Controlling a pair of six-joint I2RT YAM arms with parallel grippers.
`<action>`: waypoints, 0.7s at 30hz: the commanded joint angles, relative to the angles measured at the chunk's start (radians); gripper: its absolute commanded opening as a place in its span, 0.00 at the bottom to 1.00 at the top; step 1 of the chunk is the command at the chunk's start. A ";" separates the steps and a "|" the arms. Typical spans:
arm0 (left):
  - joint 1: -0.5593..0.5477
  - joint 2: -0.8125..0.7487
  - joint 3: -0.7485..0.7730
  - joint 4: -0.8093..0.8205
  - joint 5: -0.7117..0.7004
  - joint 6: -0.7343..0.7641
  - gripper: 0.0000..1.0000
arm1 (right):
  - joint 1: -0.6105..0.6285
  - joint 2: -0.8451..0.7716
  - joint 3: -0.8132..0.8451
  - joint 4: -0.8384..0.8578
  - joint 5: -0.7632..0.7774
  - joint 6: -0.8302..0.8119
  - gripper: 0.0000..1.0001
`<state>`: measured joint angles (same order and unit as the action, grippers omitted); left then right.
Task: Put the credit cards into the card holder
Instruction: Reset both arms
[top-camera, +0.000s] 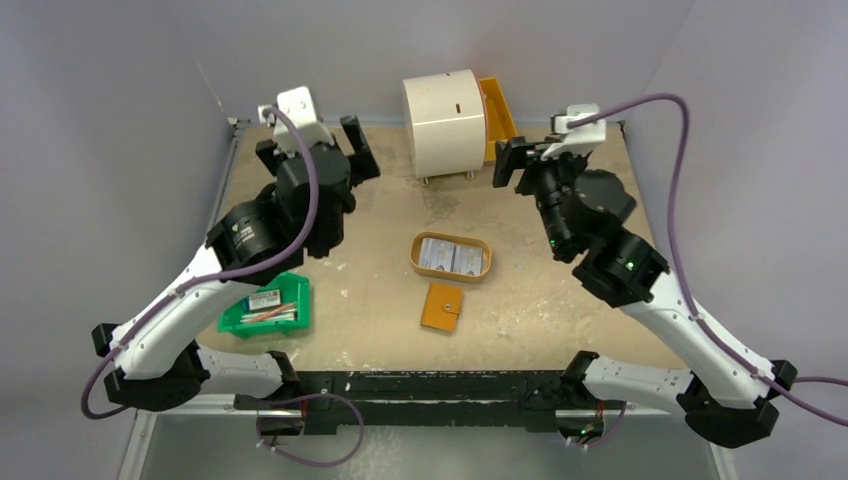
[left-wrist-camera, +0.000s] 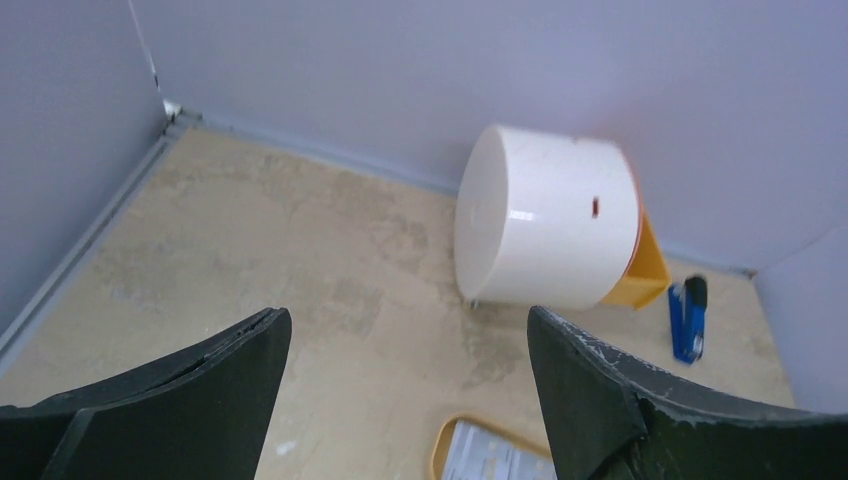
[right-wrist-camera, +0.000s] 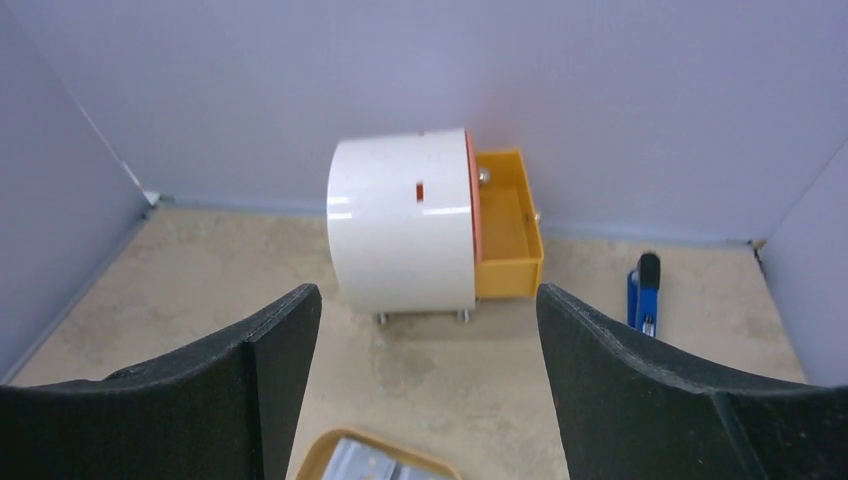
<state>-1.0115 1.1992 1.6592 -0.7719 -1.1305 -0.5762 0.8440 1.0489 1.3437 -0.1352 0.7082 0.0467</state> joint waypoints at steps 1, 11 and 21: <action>0.104 0.110 0.234 0.093 0.040 0.213 0.87 | -0.001 -0.071 0.029 0.131 -0.018 -0.158 0.81; 0.554 0.218 0.262 0.140 0.729 -0.087 0.87 | -0.001 -0.258 -0.146 0.247 0.074 -0.212 0.80; 0.553 -0.197 -0.074 0.393 0.785 0.130 0.90 | 0.000 -0.339 0.107 -0.011 -0.090 -0.073 0.97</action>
<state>-0.4622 1.2045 1.6505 -0.5076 -0.3218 -0.5507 0.8440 0.7689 1.4143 -0.1158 0.6540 -0.0456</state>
